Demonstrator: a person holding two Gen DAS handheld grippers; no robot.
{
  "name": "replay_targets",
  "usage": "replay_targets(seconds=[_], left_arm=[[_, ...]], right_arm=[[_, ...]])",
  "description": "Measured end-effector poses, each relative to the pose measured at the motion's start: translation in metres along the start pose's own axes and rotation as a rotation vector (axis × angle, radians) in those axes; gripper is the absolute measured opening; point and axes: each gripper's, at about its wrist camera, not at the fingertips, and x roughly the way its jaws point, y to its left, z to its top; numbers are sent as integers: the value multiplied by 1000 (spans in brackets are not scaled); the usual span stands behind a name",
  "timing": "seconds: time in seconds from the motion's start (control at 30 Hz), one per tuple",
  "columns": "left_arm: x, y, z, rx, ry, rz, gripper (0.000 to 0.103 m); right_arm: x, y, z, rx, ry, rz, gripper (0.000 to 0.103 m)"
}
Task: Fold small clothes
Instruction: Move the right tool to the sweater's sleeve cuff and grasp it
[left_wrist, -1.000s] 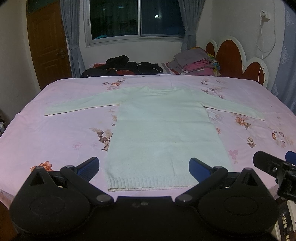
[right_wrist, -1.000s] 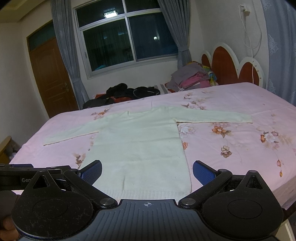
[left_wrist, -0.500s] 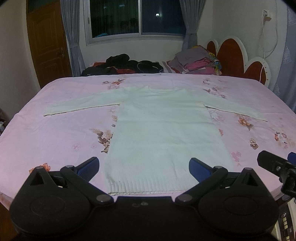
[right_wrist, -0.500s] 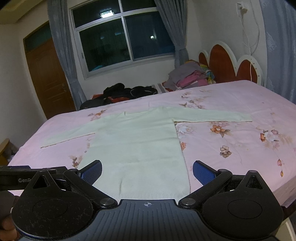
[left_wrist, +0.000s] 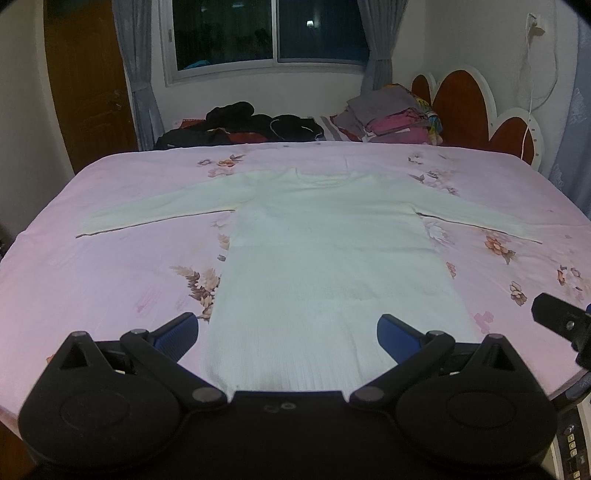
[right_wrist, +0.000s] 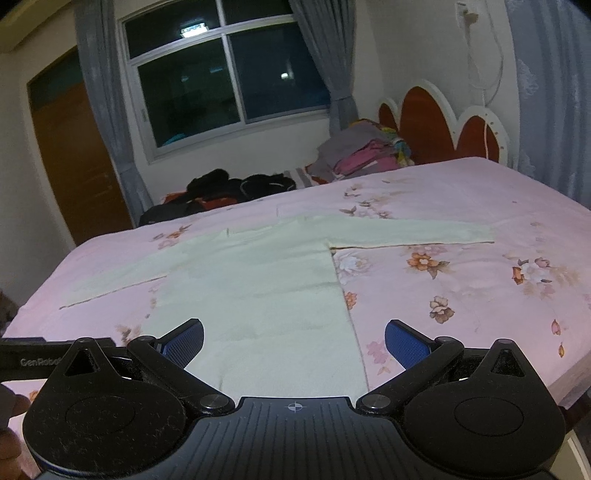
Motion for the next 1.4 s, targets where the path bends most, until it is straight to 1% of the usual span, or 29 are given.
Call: replay_targets(seconds=[0.2,0.53,0.67,0.93,1.07,1.17,1.23,1.4], left_arm=[[24,9,15,9,13,-15,103],[67,32,45,22,31,-44,103],[83,43,58,25,27,-47,103],[113,56,75,23,30,-52,103],[130,52,82,21,49,-54,103],[142,49,88,15,61,-51,103],[151,46,92,4,67,-45,103],[176,35,103,-23,71,1,103]], right_arm=[[23,5,9,17,3,-34,103],[64,27,25,22,19,-88,103],[83,37,32,17,22,-110,103],[114,39,42,-12,22,-161,103],[124,28,48,-27,4,-186,103],[134,11,55,-9,-1,-187,103],[144,-4,62,12,7,-188,103],[178,-51,78,34,32,-208,103]])
